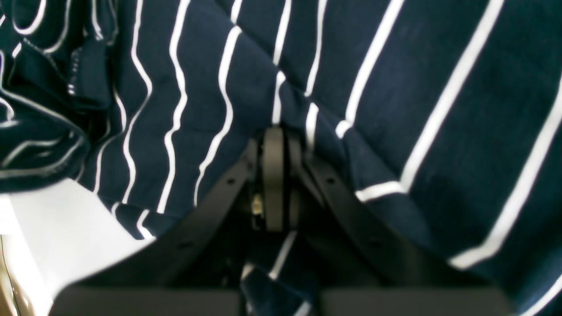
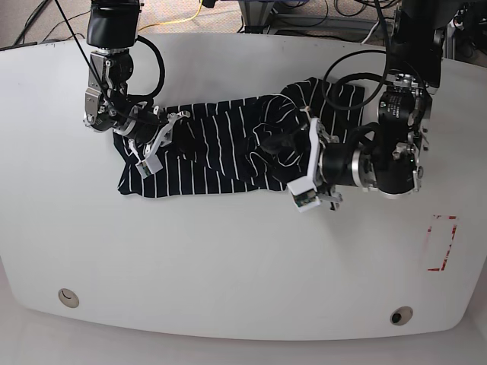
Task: Layout the t-shirt on the table in an organized manner, then fold the t-shirt properly
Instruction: 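Lower the left gripper onto the folded end and press it flat, then pinch the folded end with the left gripper and drag it toward the middle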
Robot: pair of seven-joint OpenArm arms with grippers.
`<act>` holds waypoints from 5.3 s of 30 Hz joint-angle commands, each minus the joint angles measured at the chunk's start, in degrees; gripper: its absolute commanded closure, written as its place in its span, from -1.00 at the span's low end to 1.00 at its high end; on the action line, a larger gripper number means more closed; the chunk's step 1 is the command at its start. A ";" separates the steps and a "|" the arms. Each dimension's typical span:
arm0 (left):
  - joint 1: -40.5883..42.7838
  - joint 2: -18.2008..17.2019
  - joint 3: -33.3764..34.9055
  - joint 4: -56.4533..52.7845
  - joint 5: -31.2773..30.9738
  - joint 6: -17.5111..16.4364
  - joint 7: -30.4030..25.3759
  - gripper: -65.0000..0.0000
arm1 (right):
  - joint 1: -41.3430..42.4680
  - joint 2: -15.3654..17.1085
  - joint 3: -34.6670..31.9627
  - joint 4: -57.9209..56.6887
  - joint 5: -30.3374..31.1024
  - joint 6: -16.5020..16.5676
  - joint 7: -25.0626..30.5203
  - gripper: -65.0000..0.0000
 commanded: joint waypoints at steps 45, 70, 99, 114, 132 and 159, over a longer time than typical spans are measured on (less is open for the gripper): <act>-3.08 4.11 1.72 -18.14 28.94 -0.08 -7.67 0.02 | -0.48 0.40 -0.26 -3.90 -5.21 -1.43 -5.63 0.96; -1.58 3.67 5.24 -18.14 28.85 -0.08 -7.59 0.34 | 0.31 0.40 -0.17 -4.08 -5.21 -1.43 -5.63 0.96; -1.85 4.55 2.95 -18.58 37.03 -0.08 -12.60 1.00 | 1.11 0.40 -0.08 -4.08 -5.21 -1.43 -5.63 0.96; -3.96 10.44 -5.14 -18.67 49.42 -0.08 -13.04 1.00 | 1.19 0.40 -0.08 -4.08 -5.21 -1.43 -5.63 0.96; -5.10 15.45 -4.61 -18.14 49.16 -0.08 -10.31 0.88 | 1.02 0.40 -0.17 -4.08 -5.21 -1.43 -5.63 0.96; -6.33 19.06 -2.32 -17.08 43.62 -0.08 -2.66 -0.12 | 1.02 0.40 -0.17 -4.08 -5.21 -1.43 -5.63 0.96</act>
